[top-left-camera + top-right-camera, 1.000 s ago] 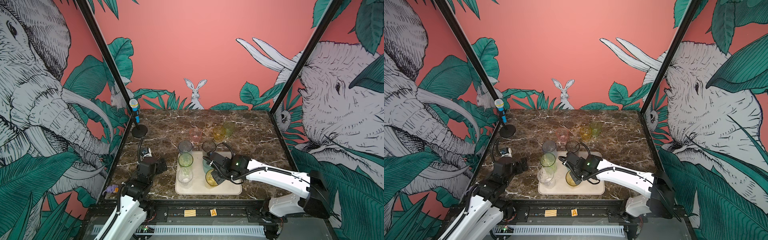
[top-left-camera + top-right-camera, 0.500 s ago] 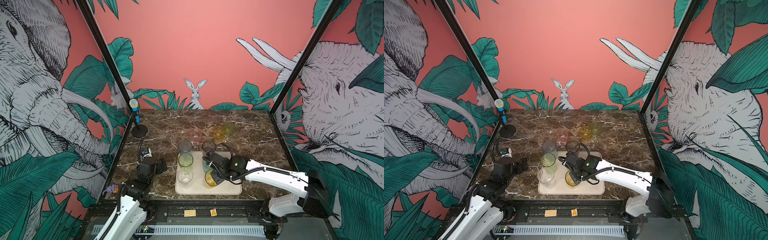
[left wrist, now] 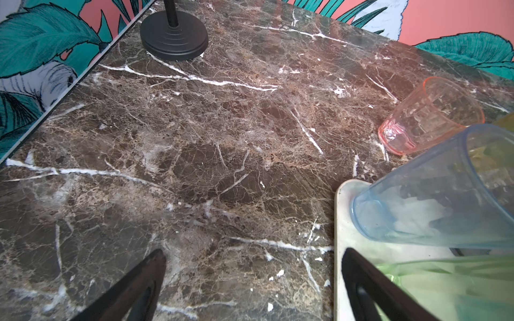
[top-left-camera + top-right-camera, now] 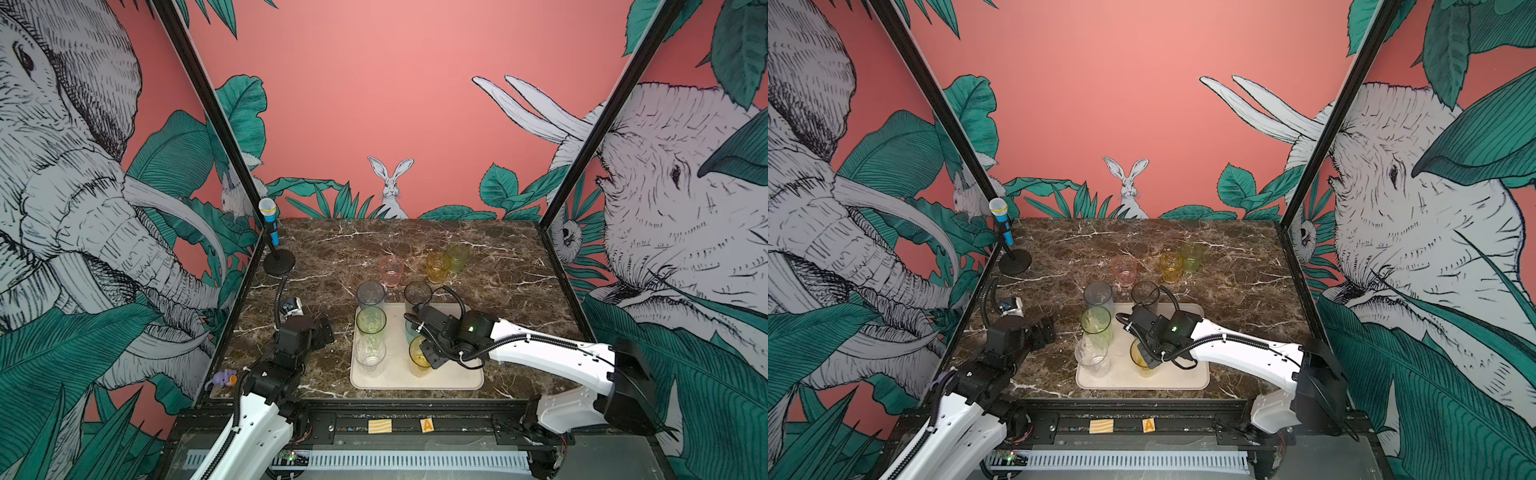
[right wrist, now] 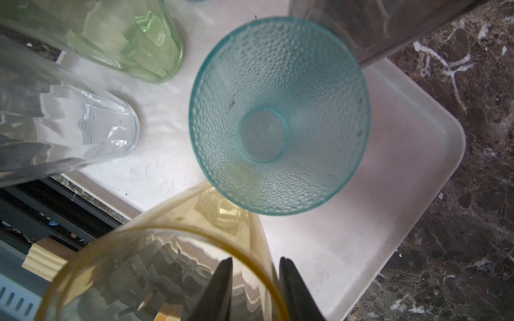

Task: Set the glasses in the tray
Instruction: 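Lower the yellow tumbler onto the tray beside the teal tumbler, then open the right gripper to release the yellow tumbler, then raise the right gripper and move it over the pink tumbler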

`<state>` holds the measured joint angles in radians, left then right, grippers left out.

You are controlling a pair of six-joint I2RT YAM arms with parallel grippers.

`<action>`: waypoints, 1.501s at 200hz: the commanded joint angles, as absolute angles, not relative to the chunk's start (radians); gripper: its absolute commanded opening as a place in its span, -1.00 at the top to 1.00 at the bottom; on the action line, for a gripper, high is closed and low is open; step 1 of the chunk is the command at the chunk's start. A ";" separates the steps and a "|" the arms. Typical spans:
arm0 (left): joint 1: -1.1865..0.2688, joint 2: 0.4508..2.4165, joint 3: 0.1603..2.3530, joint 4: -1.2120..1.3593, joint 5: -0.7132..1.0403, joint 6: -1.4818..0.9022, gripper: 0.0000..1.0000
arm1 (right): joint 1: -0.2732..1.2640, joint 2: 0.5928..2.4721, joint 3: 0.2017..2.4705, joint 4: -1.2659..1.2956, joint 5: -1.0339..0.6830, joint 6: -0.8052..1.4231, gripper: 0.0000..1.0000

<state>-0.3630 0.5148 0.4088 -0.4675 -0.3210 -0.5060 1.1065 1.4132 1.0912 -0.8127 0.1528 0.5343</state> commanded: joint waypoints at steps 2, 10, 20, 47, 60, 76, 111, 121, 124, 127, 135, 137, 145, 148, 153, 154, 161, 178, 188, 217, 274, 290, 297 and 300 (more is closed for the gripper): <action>-0.360 0.500 0.399 -0.484 -0.324 -0.524 -0.99 | 1.114 1.417 1.122 -0.830 0.155 0.545 0.28; -0.360 0.497 0.399 -0.486 -0.325 -0.525 -0.99 | 1.114 1.414 1.128 -0.835 0.153 0.546 0.23; -0.360 0.494 0.400 -0.486 -0.325 -0.524 -0.99 | 1.115 1.409 1.133 -0.840 0.155 0.546 0.18; -0.359 0.490 0.403 -0.487 -0.328 -0.522 -0.99 | 1.114 1.386 1.153 -0.861 0.170 0.547 0.06; -0.361 0.492 0.407 -0.481 -0.328 -0.519 -0.99 | 1.114 1.375 1.166 -0.876 0.177 0.546 0.02; -0.360 0.501 0.417 -0.469 -0.328 -0.514 -0.99 | 1.115 1.359 1.182 -0.894 0.187 0.543 -0.02; -0.360 0.539 0.454 -0.444 -0.327 -0.499 -0.99 | 1.115 1.336 1.231 -0.924 0.208 0.532 -0.07; -0.360 0.552 0.465 -0.438 -0.327 -0.496 -0.99 | 1.114 1.332 1.246 -0.932 0.216 0.531 -0.08; -0.359 0.556 0.469 -0.438 -0.328 -0.494 -0.99 | 1.114 1.331 1.251 -0.933 0.219 0.531 -0.08; -0.359 0.560 0.474 -0.437 -0.327 -0.494 -0.99 | 1.114 1.331 1.255 -0.935 0.219 0.531 -0.08; -0.360 0.569 0.483 -0.437 -0.325 -0.492 -0.99 | 1.115 1.329 1.266 -0.938 0.225 0.531 -0.09; -0.360 0.570 0.484 -0.437 -0.325 -0.492 -0.99 | 1.115 1.328 1.269 -0.939 0.227 0.532 -0.09; -0.359 0.575 0.492 -0.436 -0.325 -0.489 -0.99 | 1.114 1.326 1.281 -0.944 0.231 0.532 -0.09; -0.359 0.578 0.495 -0.436 -0.326 -0.489 -0.99 | 1.114 1.327 1.285 -0.945 0.235 0.532 -0.10; -0.360 0.579 0.499 -0.436 -0.326 -0.489 -0.99 | 1.114 1.326 1.296 -0.949 0.238 0.532 -0.10; -0.360 0.580 0.501 -0.436 -0.325 -0.488 -0.99 | 1.114 1.326 1.297 -0.950 0.238 0.532 -0.10; -0.360 0.580 0.503 -0.433 -0.326 -0.485 -0.99 | 1.114 1.325 1.304 -0.955 0.246 0.531 -0.11; -0.360 0.580 0.511 -0.428 -0.325 -0.479 -0.99 | 1.115 1.323 1.352 -0.969 0.265 0.524 -0.13; -0.360 0.581 0.515 -0.425 -0.325 -0.476 -0.99 | 1.113 1.324 1.372 -0.971 0.279 0.517 -0.15; -0.360 0.583 0.528 -0.428 -0.322 -0.476 -0.99 | 1.112 1.333 1.427 -0.971 0.293 0.472 -0.23; -0.360 0.589 0.570 -0.446 -0.354 -0.450 -0.99 | 1.065 1.405 1.569 -1.008 0.295 0.393 -0.27; -0.360 0.589 0.578 -0.447 -0.363 -0.447 -0.99 | 1.030 1.437 1.618 -1.012 0.282 0.362 -0.27; -0.359 0.588 0.583 -0.445 -0.366 -0.443 -0.99 | 1.015 1.454 1.643 -1.011 0.278 0.347 -0.28; -0.359 0.589 0.584 -0.445 -0.367 -0.440 -0.99 | 1.009 1.460 1.656 -1.010 0.274 0.342 -0.28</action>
<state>-0.3630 0.5900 0.5503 -0.4431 -0.3378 -0.4591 1.0508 1.4189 1.5860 -0.9878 0.2741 0.4057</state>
